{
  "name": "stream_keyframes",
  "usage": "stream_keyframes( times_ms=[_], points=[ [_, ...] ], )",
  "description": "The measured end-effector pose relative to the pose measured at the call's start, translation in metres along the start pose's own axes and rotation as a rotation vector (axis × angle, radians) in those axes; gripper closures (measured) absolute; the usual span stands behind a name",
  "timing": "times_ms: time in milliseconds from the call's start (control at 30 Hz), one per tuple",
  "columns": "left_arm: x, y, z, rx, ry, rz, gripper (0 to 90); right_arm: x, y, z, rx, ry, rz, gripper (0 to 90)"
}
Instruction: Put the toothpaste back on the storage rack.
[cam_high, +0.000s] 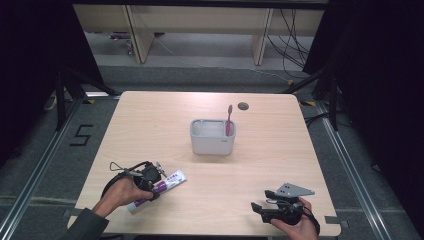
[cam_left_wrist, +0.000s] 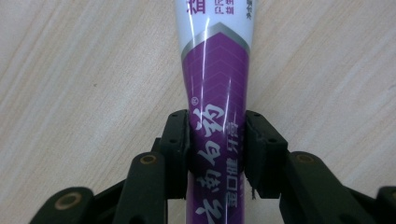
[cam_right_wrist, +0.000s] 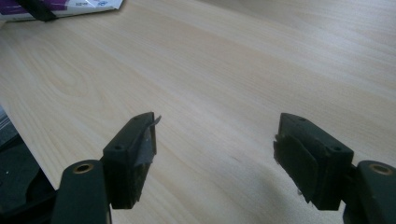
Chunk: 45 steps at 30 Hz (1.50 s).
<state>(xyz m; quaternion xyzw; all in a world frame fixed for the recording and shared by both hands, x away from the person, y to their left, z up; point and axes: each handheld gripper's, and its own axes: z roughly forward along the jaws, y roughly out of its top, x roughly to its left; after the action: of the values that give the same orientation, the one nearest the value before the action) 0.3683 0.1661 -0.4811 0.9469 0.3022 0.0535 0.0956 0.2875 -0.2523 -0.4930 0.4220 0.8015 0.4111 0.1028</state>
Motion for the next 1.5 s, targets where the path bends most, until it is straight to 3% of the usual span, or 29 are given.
stream_keyframes(
  times_ms=[200,400,467,533,600,667,733,767,800,967,1000,1033,1133,1233,1267,1400,1500],
  points=[
    [-0.002,0.000,-0.002,-0.011,0.023,0.051,67.2,0.000,0.000,0.000,0.005,0.009,0.000,30.1],
    [-0.001,-0.002,-0.004,-0.067,0.028,0.058,69.8,0.000,0.001,-0.001,-0.005,-0.001,0.009,30.4],
    [0.000,-0.003,-0.008,-0.090,0.030,0.053,70.1,-0.003,0.000,0.000,-0.018,-0.012,-0.024,30.5],
    [0.002,-0.003,-0.013,-0.108,0.025,0.044,70.3,-0.002,0.000,-0.001,-0.008,-0.006,0.000,30.5],
    [0.005,-0.003,-0.019,-0.126,0.021,0.040,70.4,-0.003,0.000,0.000,-0.019,-0.013,-0.025,30.5],
    [0.007,-0.004,-0.025,-0.162,0.039,0.031,70.6,-0.002,0.000,-0.001,-0.013,-0.009,-0.001,30.5],
    [0.010,-0.005,-0.031,-0.197,0.043,0.025,70.7,-0.003,0.000,0.000,-0.017,-0.013,-0.022,30.5],
    [0.012,-0.006,-0.034,-0.223,0.042,0.012,70.7,-0.001,0.000,-0.001,-0.007,-0.003,0.006,30.5],
    [0.013,-0.007,-0.036,-0.252,0.039,-0.006,70.8,-0.003,0.000,0.000,-0.018,-0.013,-0.024,30.5],
    [0.018,-0.010,-0.045,-0.377,0.045,-0.028,70.9,-0.003,0.000,0.000,-0.018,-0.015,-0.024,30.5],
    [0.018,-0.011,-0.046,-0.406,0.052,-0.044,70.9,-0.002,0.000,-0.001,-0.007,-0.010,0.005,30.5],
    [0.019,-0.011,-0.047,-0.431,0.060,-0.038,70.9,-0.003,0.000,-0.001,-0.019,-0.019,-0.022,30.5],
    [0.023,-0.012,-0.051,-0.532,0.054,-0.075,70.9,-0.004,0.000,-0.001,-0.019,-0.019,-0.022,30.5],
    [0.025,-0.011,-0.054,-0.575,0.059,-0.087,70.9,-0.003,0.000,0.000,-0.007,0.002,0.000,30.5],
    [0.025,-0.011,-0.055,-0.597,0.060,-0.090,70.9,-0.004,0.001,-0.001,-0.013,-0.019,-0.017,30.5],
    [0.026,-0.007,-0.059,-0.690,0.053,-0.126,70.8,-0.003,0.000,-0.001,-0.015,-0.017,0.006,30.5],
    [0.027,-0.004,-0.063,-0.748,0.038,-0.157,70.8,-0.004,0.001,-0.001,-0.020,-0.021,-0.011,30.5]
  ],
)
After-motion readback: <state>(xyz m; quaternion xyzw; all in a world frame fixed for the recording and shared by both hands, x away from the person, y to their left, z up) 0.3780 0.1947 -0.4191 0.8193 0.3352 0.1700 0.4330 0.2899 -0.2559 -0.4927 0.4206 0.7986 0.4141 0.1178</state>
